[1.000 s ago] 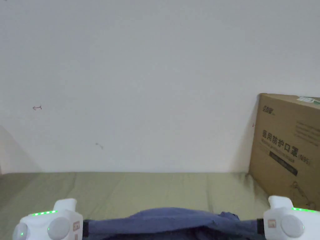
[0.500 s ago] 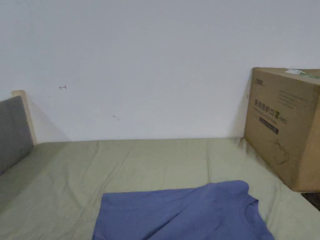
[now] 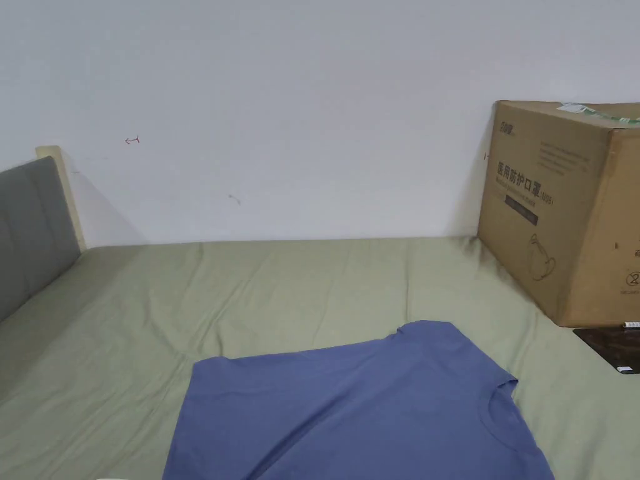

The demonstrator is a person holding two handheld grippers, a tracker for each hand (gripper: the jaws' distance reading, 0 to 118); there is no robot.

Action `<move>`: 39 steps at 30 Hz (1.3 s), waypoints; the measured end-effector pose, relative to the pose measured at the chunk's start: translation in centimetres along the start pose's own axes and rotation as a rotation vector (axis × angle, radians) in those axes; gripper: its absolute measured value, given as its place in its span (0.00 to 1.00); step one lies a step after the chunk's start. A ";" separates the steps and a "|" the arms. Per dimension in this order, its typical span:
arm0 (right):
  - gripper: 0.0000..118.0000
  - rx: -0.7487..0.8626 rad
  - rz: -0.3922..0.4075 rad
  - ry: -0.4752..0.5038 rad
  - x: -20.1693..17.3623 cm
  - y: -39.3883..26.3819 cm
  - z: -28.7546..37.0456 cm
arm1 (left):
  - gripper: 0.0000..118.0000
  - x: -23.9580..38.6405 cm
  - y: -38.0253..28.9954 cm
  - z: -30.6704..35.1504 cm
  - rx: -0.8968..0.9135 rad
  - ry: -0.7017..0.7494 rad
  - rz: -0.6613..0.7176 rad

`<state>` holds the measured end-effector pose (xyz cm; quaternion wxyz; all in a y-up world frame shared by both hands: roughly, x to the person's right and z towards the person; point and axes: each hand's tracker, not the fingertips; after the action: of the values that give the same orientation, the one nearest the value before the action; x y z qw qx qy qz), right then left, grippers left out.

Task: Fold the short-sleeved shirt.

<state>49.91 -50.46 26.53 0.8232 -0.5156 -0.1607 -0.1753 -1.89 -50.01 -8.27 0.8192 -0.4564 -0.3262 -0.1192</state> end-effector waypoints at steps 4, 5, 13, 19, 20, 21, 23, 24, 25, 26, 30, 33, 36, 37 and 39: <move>0.00 -0.020 -0.066 0.019 1.0 0.1 0.4 | 0.03 0.1 0.6 0.6 -0.069 -0.031 -0.088; 0.00 -0.016 -0.069 0.023 0.2 0.0 1.6 | 0.04 0.1 0.8 0.7 -0.079 -0.038 -0.100; 0.89 0.022 -0.155 0.103 -0.2 0.7 3.0 | 0.84 -2.4 1.4 1.7 -0.129 -0.272 0.079; 0.89 0.324 -0.126 0.128 -4.2 2.5 7.9 | 0.85 -0.3 3.2 6.9 0.164 -0.300 0.198; 0.89 0.400 -0.121 0.125 -5.4 2.8 8.9 | 0.85 1.2 3.8 8.5 0.260 -0.254 0.232; 0.89 0.479 -0.114 0.125 -6.7 3.1 9.9 | 0.85 2.1 3.8 9.4 0.365 -0.206 0.245; 0.88 0.666 -0.091 0.123 -9.3 3.2 11.4 | 0.81 4.0 3.8 11.1 0.553 -0.096 0.237; 0.83 0.750 -0.079 0.113 -10.5 3.1 12.0 | 0.75 4.6 4.0 11.1 0.640 -0.050 0.213; 0.72 0.851 -0.076 0.101 -10.2 3.5 10.9 | 0.63 5.6 3.8 11.6 0.727 -0.017 0.190; 0.42 0.934 -0.090 0.084 -11.2 3.5 11.3 | 0.40 6.4 3.8 11.9 0.785 0.011 0.178; 0.01 1.083 -0.137 -0.019 -13.6 4.7 11.8 | 0.01 8.5 4.1 11.8 0.874 0.113 0.155; 0.01 1.001 -0.089 0.103 -13.4 6.5 12.2 | 0.00 8.3 5.4 11.9 0.807 0.077 0.091; 0.01 0.959 0.003 0.111 -13.6 6.1 12.5 | 0.00 5.6 8.3 10.6 0.394 -0.023 0.131; 0.01 0.948 0.023 0.102 -13.8 5.7 12.5 | 0.00 4.5 8.7 9.3 0.206 -0.063 0.147; 0.01 0.908 0.054 0.092 -13.8 5.1 12.0 | 0.00 2.6 7.5 6.3 -0.115 -0.042 0.151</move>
<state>39.01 -35.80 21.34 0.9764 -0.0981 -0.1711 -0.0883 1.14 -40.40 -9.26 0.7913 -0.5285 -0.3005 -0.0658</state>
